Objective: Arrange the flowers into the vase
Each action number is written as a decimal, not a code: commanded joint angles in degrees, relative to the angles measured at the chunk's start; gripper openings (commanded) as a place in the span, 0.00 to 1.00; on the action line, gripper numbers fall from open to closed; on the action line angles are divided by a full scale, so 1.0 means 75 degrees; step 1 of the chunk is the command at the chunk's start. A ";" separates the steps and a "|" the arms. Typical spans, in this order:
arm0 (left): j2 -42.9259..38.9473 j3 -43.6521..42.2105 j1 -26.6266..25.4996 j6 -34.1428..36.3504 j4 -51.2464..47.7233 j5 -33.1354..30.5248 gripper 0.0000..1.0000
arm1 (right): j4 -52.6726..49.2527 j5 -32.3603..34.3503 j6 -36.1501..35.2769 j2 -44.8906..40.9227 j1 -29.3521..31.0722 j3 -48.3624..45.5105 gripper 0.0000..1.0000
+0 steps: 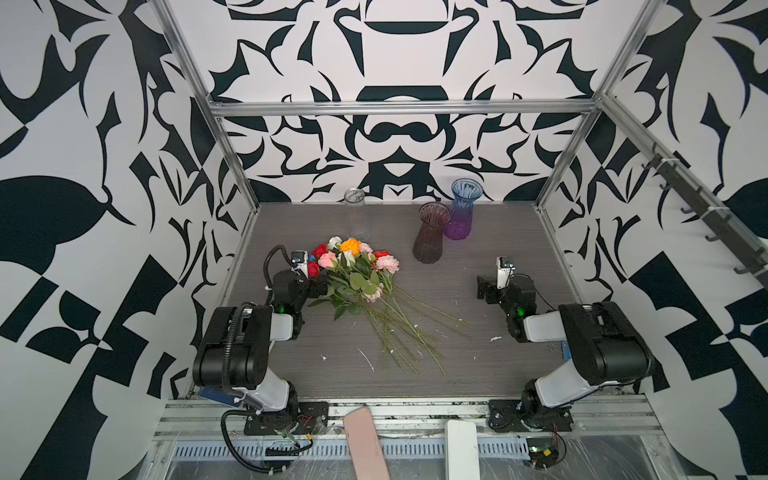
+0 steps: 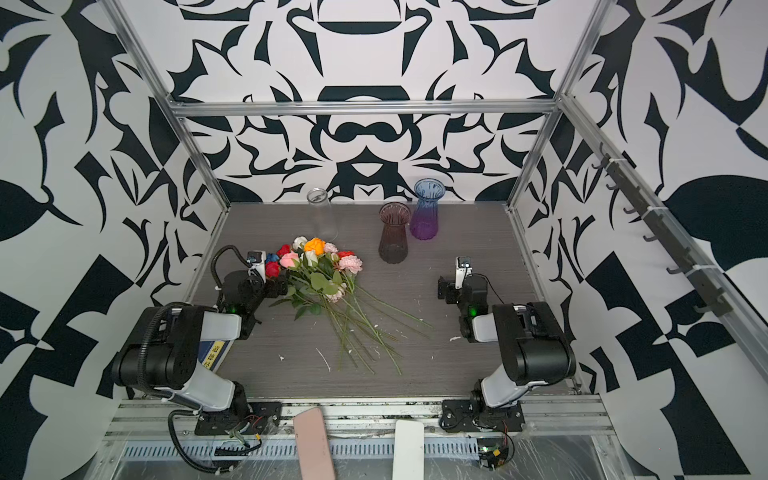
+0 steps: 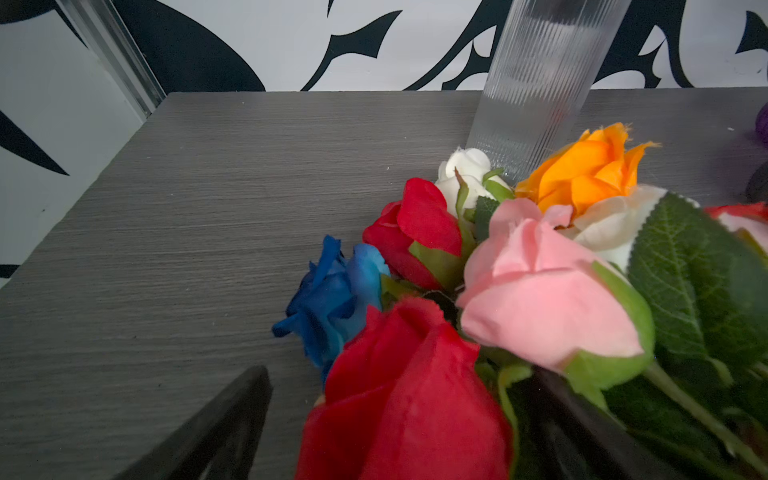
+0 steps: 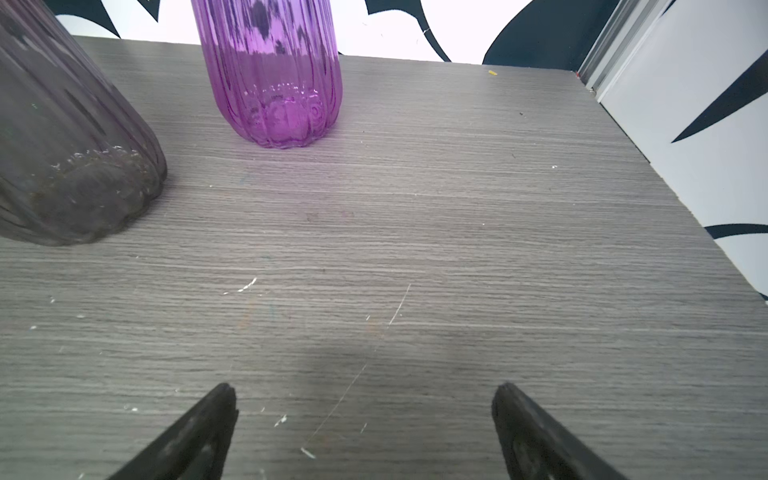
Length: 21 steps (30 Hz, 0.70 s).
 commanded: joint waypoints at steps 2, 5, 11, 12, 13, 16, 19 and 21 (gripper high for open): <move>-0.0038 -0.0055 -0.0004 -0.0054 0.0108 0.0105 0.99 | 0.0199 0.0134 0.0077 -0.0158 -0.0008 0.0132 1.00; -0.0047 -0.0077 -0.0005 -0.0094 0.0141 0.0114 0.99 | 0.0257 0.0146 0.0080 -0.0134 -0.0001 0.0120 1.00; -0.0085 -0.0114 -0.0005 -0.0054 0.0108 0.0351 0.99 | 0.0267 0.0146 0.0085 -0.0123 -0.0007 0.0120 1.00; -0.0088 -0.0107 0.0001 -0.0054 0.0108 0.0351 0.99 | 0.0269 0.0147 0.0090 -0.0123 0.0003 0.0121 1.00; -0.0085 -0.0107 -0.0005 -0.0052 0.0125 0.0351 0.99 | 0.0269 0.0146 0.0080 -0.0123 0.0001 0.0120 1.00; -0.0096 -0.0106 -0.0005 -0.0054 0.0121 0.0350 1.00 | 0.0275 0.0146 0.0060 -0.0123 0.0002 0.0120 1.00; -0.0087 -0.0103 0.0001 -0.0054 0.0108 0.0351 0.99 | 0.0275 0.0146 0.0068 -0.0123 0.0008 0.0120 1.00; -0.0086 -0.0107 -0.0005 -0.0052 0.0118 0.0348 0.99 | 0.0275 0.0146 0.0068 -0.0123 -0.0007 0.0121 1.00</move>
